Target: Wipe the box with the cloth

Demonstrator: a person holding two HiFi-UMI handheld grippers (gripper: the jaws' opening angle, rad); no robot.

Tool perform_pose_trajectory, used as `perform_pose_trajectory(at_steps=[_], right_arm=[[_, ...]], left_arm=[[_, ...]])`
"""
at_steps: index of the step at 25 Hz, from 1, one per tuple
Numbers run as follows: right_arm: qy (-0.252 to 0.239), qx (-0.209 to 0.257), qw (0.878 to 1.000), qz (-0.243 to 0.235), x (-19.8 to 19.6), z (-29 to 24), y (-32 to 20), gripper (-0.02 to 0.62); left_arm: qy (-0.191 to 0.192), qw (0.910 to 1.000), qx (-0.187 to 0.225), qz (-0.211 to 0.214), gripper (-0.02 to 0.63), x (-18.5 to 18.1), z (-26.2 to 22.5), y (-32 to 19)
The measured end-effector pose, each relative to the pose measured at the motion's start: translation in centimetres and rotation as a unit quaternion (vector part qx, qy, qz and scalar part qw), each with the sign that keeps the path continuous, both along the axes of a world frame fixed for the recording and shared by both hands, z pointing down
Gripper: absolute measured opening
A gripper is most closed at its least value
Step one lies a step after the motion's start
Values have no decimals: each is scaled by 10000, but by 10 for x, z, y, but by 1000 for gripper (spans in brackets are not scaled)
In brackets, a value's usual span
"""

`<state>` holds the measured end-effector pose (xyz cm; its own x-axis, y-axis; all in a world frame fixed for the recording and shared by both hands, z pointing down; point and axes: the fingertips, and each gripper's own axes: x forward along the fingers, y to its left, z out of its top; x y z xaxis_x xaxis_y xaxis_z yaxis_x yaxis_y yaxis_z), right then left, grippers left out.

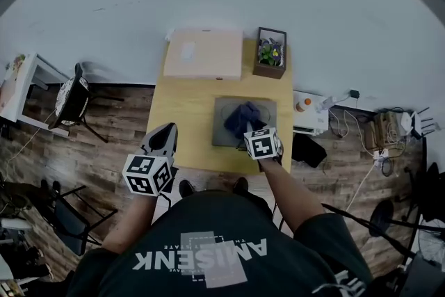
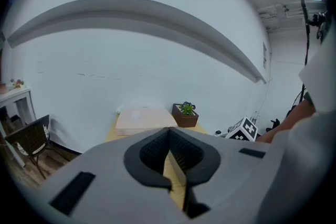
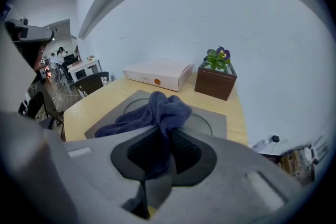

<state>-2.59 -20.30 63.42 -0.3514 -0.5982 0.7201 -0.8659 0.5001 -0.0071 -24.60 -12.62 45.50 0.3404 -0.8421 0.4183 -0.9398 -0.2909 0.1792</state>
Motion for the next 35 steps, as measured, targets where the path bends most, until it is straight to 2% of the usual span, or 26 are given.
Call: perform_pose_trajectory(at_steps=[3, 7, 16, 20, 24, 27, 29, 33, 35], right_arm=[[34, 39, 9999, 108, 19, 1, 0, 63], [94, -48, 9984, 558, 54, -1, 2, 64], [98, -116, 9935, 1128, 99, -2, 11, 64], [331, -221, 9882, 1479, 135, 2, 19, 63], [336, -2, 9866, 1595, 163, -12, 20, 63], [105, 264, 9887, 1474, 157, -37, 13, 63], [-81, 423, 9907, 1288, 141, -54, 7, 64], [-250, 655, 9953, 668, 93, -85, -4, 64], [-403, 727, 9957, 415, 63, -95, -12, 64]], left_arm=[[20, 9999, 13, 125, 2, 8, -1, -4], [32, 9995, -3, 325, 2, 19, 1, -9], [-2, 9980, -27, 628, 2, 35, 4, -11], [-9, 9975, -22, 702, 2, 37, 5, -11], [-52, 9982, 73, 598, 2, 34, 0, -13], [57, 9993, 137, 335, 2, 26, -4, -19], [21, 9992, 182, 362, 2, 25, -5, -20], [-110, 9989, 251, 391, 2, 14, -8, -19], [-38, 9992, 240, 304, 2, 4, -11, -16]])
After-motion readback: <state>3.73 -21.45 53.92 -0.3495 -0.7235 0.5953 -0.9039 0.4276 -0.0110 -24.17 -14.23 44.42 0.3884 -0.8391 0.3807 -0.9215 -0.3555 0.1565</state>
